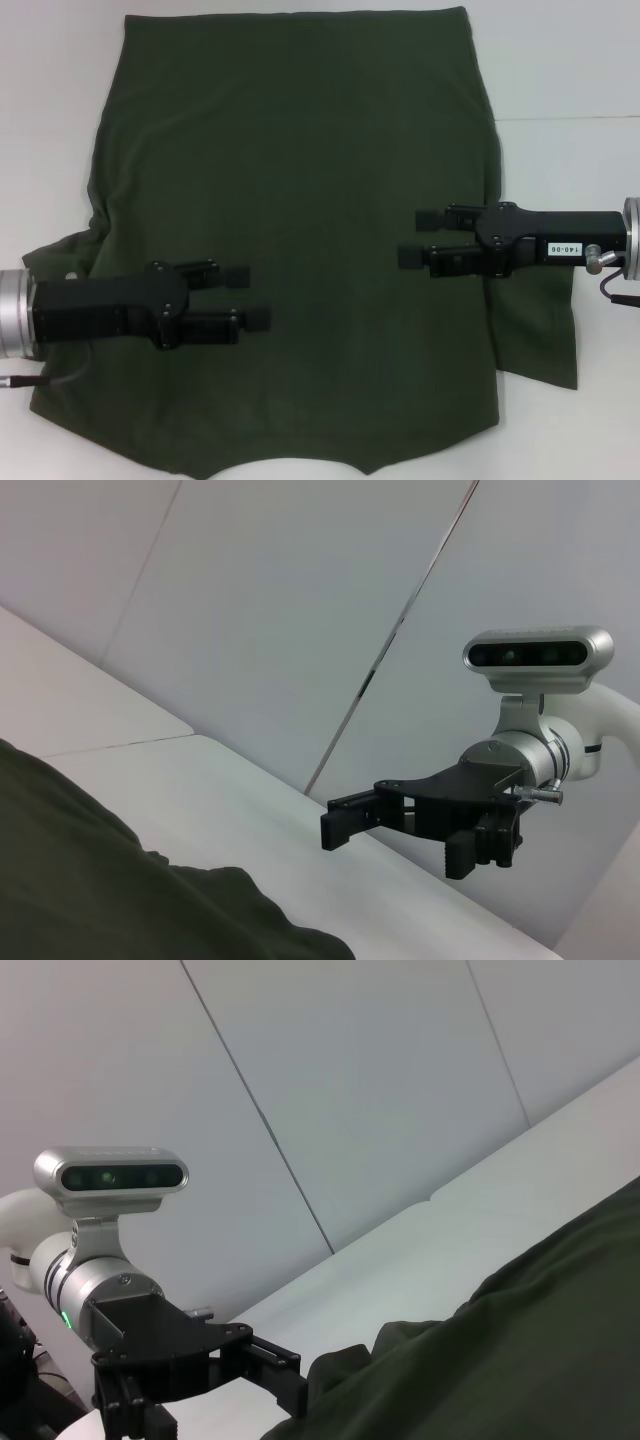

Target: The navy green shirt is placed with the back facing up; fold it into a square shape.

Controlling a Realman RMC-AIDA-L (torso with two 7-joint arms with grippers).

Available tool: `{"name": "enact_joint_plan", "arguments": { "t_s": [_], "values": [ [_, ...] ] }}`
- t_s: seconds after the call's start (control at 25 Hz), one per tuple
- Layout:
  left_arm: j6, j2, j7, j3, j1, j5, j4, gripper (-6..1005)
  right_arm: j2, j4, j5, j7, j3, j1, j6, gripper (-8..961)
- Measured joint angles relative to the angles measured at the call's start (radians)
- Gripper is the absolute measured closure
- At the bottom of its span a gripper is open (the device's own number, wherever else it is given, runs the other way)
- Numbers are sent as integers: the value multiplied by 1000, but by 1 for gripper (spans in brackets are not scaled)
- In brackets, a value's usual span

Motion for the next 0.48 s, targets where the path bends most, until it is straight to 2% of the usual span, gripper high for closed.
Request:
{"name": "enact_joint_plan", "arguments": {
  "t_s": [0.48],
  "values": [
    [0,2,-9,5,-2,0,4,124,-1,-1,0,-1,-9,0,0,9]
  ]
}}
